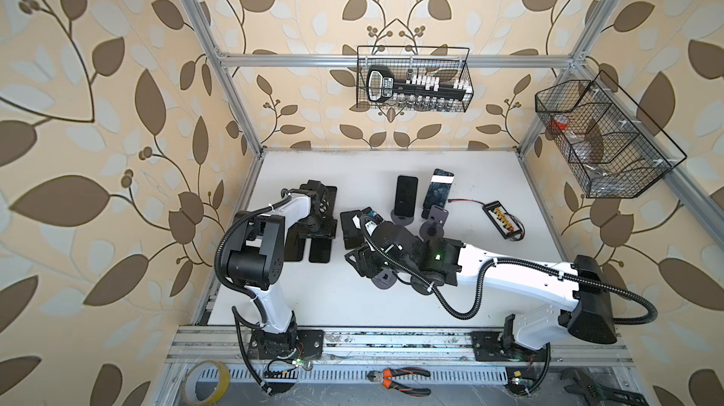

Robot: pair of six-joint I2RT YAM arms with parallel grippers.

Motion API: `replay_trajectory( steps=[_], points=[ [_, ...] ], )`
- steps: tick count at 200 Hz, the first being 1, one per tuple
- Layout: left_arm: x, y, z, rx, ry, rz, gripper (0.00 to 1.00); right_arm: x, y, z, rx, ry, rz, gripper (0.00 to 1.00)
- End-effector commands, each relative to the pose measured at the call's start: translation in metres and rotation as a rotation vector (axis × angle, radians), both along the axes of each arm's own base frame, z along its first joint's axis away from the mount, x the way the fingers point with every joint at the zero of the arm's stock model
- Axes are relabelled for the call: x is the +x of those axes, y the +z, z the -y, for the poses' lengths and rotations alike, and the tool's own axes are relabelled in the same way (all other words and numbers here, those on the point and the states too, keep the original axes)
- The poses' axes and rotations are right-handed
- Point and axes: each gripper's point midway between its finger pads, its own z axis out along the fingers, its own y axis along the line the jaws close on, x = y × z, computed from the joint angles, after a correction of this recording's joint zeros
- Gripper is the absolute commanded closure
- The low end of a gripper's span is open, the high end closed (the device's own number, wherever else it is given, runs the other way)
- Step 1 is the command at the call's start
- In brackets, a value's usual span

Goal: Remove the phone from the phone stand
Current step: Place the phone at the middle-left of the table.

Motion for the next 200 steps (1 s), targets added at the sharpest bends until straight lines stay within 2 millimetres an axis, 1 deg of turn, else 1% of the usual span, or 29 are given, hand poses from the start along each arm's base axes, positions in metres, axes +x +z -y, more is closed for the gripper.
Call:
replay_trajectory(
  steps=[1,88,148,200],
  points=[
    [0.013,0.019,-0.001,-0.015,0.01,0.048,0.23,0.002,0.02,0.004,0.039,-0.024,0.004,0.39],
    [0.016,0.028,-0.003,-0.011,0.013,0.076,0.22,0.001,0.025,0.014,0.052,-0.065,-0.009,0.4],
    [0.019,0.039,-0.002,-0.015,0.019,0.114,0.22,0.004,0.036,0.017,0.057,-0.085,0.006,0.39],
    [0.021,0.052,-0.006,0.001,0.021,0.172,0.22,0.001,0.039,0.02,0.061,-0.09,0.008,0.4]
  ],
)
